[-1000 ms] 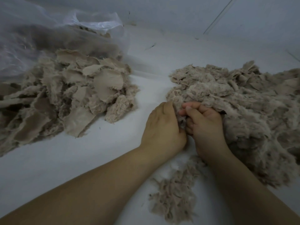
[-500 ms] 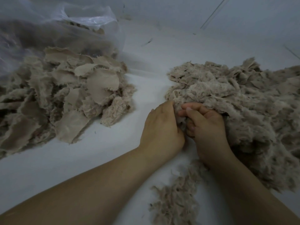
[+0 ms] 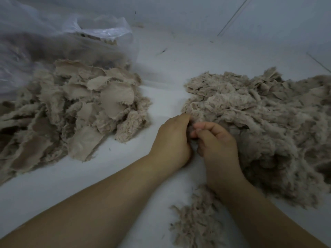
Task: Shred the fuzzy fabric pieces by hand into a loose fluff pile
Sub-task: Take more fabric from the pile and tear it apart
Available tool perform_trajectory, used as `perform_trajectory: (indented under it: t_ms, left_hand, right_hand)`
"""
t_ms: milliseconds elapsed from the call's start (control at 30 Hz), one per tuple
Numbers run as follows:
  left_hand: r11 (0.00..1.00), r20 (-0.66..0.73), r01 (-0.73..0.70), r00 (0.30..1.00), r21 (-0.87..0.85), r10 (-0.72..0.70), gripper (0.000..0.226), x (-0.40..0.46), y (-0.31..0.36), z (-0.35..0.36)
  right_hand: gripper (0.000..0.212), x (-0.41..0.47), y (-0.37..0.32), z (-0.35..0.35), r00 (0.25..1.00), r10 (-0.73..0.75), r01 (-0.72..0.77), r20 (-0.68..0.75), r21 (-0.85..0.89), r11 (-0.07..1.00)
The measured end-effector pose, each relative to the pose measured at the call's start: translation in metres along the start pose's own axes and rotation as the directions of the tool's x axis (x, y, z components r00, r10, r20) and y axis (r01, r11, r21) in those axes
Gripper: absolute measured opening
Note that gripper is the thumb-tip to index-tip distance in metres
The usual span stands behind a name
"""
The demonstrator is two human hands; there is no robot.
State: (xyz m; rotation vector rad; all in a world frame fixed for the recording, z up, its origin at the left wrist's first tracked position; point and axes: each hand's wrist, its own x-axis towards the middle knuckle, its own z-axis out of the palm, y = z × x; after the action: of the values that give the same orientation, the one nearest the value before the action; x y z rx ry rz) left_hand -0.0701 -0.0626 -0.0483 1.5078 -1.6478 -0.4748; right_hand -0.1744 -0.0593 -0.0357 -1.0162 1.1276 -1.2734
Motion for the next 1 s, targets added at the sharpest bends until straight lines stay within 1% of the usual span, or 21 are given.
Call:
perform_trajectory:
  t_ms: [33,100,167,200,233,300,367,433,500,533,600,667,733,767,833,867,933,1000]
  left_hand:
    - [0.999,0.013,-0.026,1.0,0.036,0.026,0.031,0.001,0.0,-0.002]
    - [0.988,0.014,-0.103,0.995,0.117,0.102,0.03,0.003,-0.002,-0.002]
    - [0.986,-0.012,-0.139,0.99,0.094,0.14,0.029,0.003,-0.003,-0.002]
    - [0.987,-0.026,-0.143,0.989,0.074,0.146,0.029,0.003,-0.003,-0.003]
    - [0.987,-0.039,-0.139,0.989,0.078,0.142,0.03,0.003,-0.004,-0.004]
    - [0.976,-0.063,-0.105,0.991,0.191,0.119,0.037,0.001,-0.006,-0.005]
    - [0.943,-0.079,-0.104,0.988,0.316,0.135,0.043,-0.005,-0.004,-0.002]
    - [0.905,-0.055,-0.105,0.989,0.412,0.139,0.041,-0.01,0.0,0.003]
    - [0.889,-0.012,-0.095,0.994,0.448,0.112,0.039,-0.013,0.002,0.006]
    - [0.909,0.004,-0.087,0.996,0.408,0.094,0.038,-0.014,0.001,0.006]
    - [0.972,0.011,-0.058,0.998,0.228,0.057,0.034,-0.016,0.002,0.002]
    - [0.997,-0.034,-0.029,0.999,0.067,0.031,0.026,-0.018,0.006,-0.002]
    - [1.0,-0.101,-0.022,0.995,-0.003,0.022,0.026,-0.015,0.008,-0.008]
    - [1.0,-0.123,-0.024,0.992,0.014,0.025,0.029,-0.01,0.007,-0.013]
    - [0.989,-0.109,-0.026,0.993,0.148,0.042,0.035,0.005,0.0,-0.021]
    - [0.969,-0.065,-0.028,0.997,0.244,0.045,0.037,0.015,-0.005,-0.025]
    - [0.91,0.054,-0.014,0.999,0.414,-0.009,0.032,0.035,-0.012,-0.03]
    - [0.866,0.124,0.003,0.99,0.5,-0.074,0.023,0.046,-0.015,-0.029]
  right_hand:
    - [0.021,0.006,-0.004,-0.002,0.996,0.079,-0.082,0.045,0.064,0.995]
    - [0.021,0.022,-0.011,-0.008,0.959,0.238,-0.265,0.156,0.182,0.947]
    - [0.019,0.032,-0.014,-0.012,0.91,0.337,-0.392,0.241,0.238,0.889]
    - [0.018,0.035,-0.014,-0.013,0.895,0.354,-0.421,0.273,0.247,0.873]
    - [0.018,0.035,-0.014,-0.013,0.888,0.354,-0.43,0.293,0.257,0.866]
    - [0.019,0.035,-0.01,-0.01,0.904,0.318,-0.398,0.284,0.292,0.87]
    - [0.02,0.033,-0.006,-0.009,0.947,0.243,-0.303,0.211,0.331,0.894]
    - [0.018,0.029,-0.001,-0.008,0.977,0.155,-0.197,0.149,0.325,0.925]
    - [0.018,0.026,0.002,-0.009,0.985,0.106,-0.143,0.133,0.308,0.94]
    - [0.018,0.026,0.002,-0.009,0.985,0.101,-0.139,0.137,0.308,0.941]
    - [0.019,0.028,0.001,-0.01,0.978,0.125,-0.173,0.166,0.318,0.932]
    - [0.019,0.029,-0.001,-0.011,0.964,0.165,-0.228,0.211,0.325,0.918]
    - [0.02,0.03,-0.004,-0.012,0.946,0.202,-0.278,0.253,0.316,0.907]
    - [0.02,0.031,-0.004,-0.012,0.94,0.216,-0.295,0.264,0.311,0.903]
    - [0.021,0.031,-0.005,-0.012,0.935,0.231,-0.31,0.27,0.302,0.902]
    - [0.021,0.032,-0.005,-0.012,0.935,0.232,-0.31,0.269,0.297,0.903]
    - [0.021,0.031,-0.004,-0.012,0.935,0.223,-0.301,0.276,0.281,0.911]
    - [0.022,0.031,-0.004,-0.013,0.929,0.208,-0.29,0.307,0.25,0.924]
